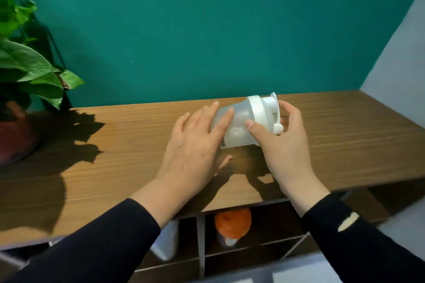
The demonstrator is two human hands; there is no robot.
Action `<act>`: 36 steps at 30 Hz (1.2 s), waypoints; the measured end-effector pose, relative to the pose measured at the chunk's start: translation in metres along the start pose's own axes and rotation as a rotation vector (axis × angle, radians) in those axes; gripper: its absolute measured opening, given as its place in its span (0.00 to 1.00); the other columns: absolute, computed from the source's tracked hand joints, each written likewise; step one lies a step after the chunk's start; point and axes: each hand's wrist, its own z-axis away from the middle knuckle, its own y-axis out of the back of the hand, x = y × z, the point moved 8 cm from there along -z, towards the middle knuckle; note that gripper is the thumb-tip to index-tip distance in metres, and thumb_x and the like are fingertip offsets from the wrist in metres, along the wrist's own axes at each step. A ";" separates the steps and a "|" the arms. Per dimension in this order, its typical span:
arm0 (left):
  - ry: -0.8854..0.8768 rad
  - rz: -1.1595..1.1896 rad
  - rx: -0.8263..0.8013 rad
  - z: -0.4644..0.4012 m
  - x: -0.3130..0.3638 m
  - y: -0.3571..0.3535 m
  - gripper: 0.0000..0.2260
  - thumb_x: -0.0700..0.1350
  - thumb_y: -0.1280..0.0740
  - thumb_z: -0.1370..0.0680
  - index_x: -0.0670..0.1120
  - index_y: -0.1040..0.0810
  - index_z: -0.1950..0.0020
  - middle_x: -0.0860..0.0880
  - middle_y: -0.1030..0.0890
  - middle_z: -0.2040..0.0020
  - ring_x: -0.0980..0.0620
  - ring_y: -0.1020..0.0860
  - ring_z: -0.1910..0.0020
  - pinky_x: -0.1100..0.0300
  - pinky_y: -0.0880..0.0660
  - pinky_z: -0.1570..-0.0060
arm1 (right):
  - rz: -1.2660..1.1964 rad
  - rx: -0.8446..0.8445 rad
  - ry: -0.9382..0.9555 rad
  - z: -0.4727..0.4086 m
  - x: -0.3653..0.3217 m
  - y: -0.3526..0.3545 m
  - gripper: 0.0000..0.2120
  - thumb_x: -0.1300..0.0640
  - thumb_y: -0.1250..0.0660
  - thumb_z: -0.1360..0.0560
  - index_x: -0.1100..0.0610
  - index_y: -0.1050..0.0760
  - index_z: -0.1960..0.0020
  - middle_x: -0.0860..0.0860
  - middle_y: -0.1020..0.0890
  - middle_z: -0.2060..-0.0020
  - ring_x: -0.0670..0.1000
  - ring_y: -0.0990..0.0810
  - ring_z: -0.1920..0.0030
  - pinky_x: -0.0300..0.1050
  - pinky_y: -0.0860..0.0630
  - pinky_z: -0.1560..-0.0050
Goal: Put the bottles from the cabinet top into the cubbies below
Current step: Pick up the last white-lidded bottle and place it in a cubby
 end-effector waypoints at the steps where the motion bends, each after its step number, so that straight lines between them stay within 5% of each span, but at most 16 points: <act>1: -0.008 0.021 -0.001 0.001 0.009 0.009 0.43 0.58 0.25 0.31 0.49 0.41 0.22 0.42 0.29 0.27 0.41 0.28 0.32 0.44 0.30 0.37 | 0.009 0.010 0.018 0.013 -0.014 0.006 0.39 0.40 0.24 0.35 0.45 0.35 0.28 0.48 0.25 0.39 0.48 0.21 0.43 0.52 0.17 0.47; 4: 0.085 0.290 0.036 0.002 0.023 0.033 0.46 0.57 0.23 0.34 0.51 0.42 0.22 0.47 0.25 0.34 0.45 0.25 0.39 0.49 0.25 0.45 | -0.070 -0.016 0.038 0.040 -0.035 0.030 0.44 0.39 0.24 0.33 0.46 0.40 0.23 0.44 0.26 0.37 0.44 0.23 0.38 0.43 0.22 0.43; 7: 0.217 0.864 -0.028 0.011 0.038 0.043 0.43 0.57 0.22 0.37 0.61 0.42 0.28 0.62 0.27 0.36 0.57 0.25 0.38 0.58 0.25 0.42 | -0.316 -0.230 -0.006 0.061 -0.033 0.047 0.49 0.39 0.21 0.36 0.46 0.42 0.22 0.43 0.25 0.31 0.47 0.26 0.30 0.58 0.28 0.31; 10: 0.147 1.105 -0.228 0.027 0.075 0.042 0.39 0.58 0.23 0.37 0.65 0.41 0.32 0.66 0.28 0.35 0.64 0.26 0.36 0.61 0.26 0.38 | -0.457 -0.470 -0.132 0.090 -0.022 0.055 0.47 0.46 0.18 0.38 0.52 0.34 0.25 0.56 0.23 0.32 0.59 0.26 0.30 0.64 0.31 0.31; 12: 0.079 1.122 -0.335 0.038 0.097 0.035 0.39 0.53 0.21 0.33 0.60 0.37 0.28 0.62 0.27 0.33 0.63 0.28 0.33 0.58 0.28 0.33 | -0.421 -0.472 -0.159 0.107 -0.013 0.071 0.44 0.51 0.16 0.40 0.53 0.30 0.28 0.57 0.20 0.35 0.59 0.23 0.33 0.59 0.27 0.34; 16: 0.035 0.887 -0.320 0.065 0.127 0.011 0.41 0.58 0.24 0.30 0.58 0.40 0.22 0.59 0.31 0.33 0.60 0.31 0.32 0.56 0.30 0.31 | -0.257 -0.265 -0.099 0.125 0.004 0.107 0.31 0.70 0.24 0.44 0.54 0.25 0.44 0.41 0.12 0.55 0.37 0.16 0.52 0.29 0.22 0.55; 19: 0.140 0.934 -0.371 0.092 0.151 -0.016 0.37 0.58 0.27 0.28 0.70 0.44 0.25 0.66 0.31 0.34 0.66 0.31 0.34 0.63 0.29 0.34 | -0.080 -0.174 -0.194 0.136 0.066 0.116 0.35 0.69 0.17 0.48 0.55 0.26 0.44 0.47 0.13 0.56 0.37 0.16 0.55 0.38 0.17 0.54; 22: 0.244 1.094 -0.508 0.109 0.171 -0.054 0.36 0.50 0.27 0.27 0.81 0.44 0.35 0.73 0.29 0.37 0.71 0.32 0.34 0.75 0.34 0.40 | -0.097 -0.176 -0.432 0.156 0.136 0.114 0.49 0.60 0.14 0.46 0.47 0.36 0.32 0.47 0.22 0.41 0.44 0.20 0.43 0.42 0.17 0.55; 26: 0.417 1.333 -0.622 0.119 0.182 -0.106 0.31 0.40 0.26 0.26 0.69 0.35 0.36 0.81 0.28 0.41 0.77 0.30 0.37 0.82 0.33 0.44 | -0.057 -0.267 -0.561 0.163 0.190 0.102 0.49 0.57 0.18 0.37 0.46 0.44 0.26 0.39 0.28 0.39 0.42 0.25 0.41 0.36 0.22 0.49; 30: 0.620 1.310 -0.684 0.127 0.180 -0.160 0.30 0.47 0.25 0.27 0.57 0.37 0.31 0.62 0.25 0.36 0.66 0.24 0.39 0.71 0.25 0.44 | -0.017 -0.233 -0.600 0.146 0.228 0.093 0.45 0.59 0.19 0.34 0.45 0.43 0.28 0.41 0.27 0.39 0.39 0.26 0.43 0.33 0.21 0.57; 33: 0.699 1.196 -0.706 0.118 0.175 -0.180 0.13 0.41 0.30 0.23 0.56 0.30 0.49 0.62 0.16 0.52 0.68 0.21 0.55 0.77 0.26 0.59 | -0.002 -0.215 -0.614 0.128 0.242 0.087 0.38 0.61 0.21 0.31 0.51 0.39 0.29 0.43 0.24 0.41 0.38 0.24 0.45 0.30 0.22 0.61; 36: 0.678 1.072 -0.739 0.109 0.174 -0.191 0.18 0.36 0.35 0.20 0.55 0.31 0.64 0.56 0.22 0.73 0.63 0.25 0.71 0.74 0.28 0.69 | 0.043 -0.231 -0.625 0.115 0.254 0.083 0.29 0.59 0.22 0.30 0.53 0.35 0.37 0.49 0.22 0.43 0.42 0.22 0.46 0.31 0.22 0.58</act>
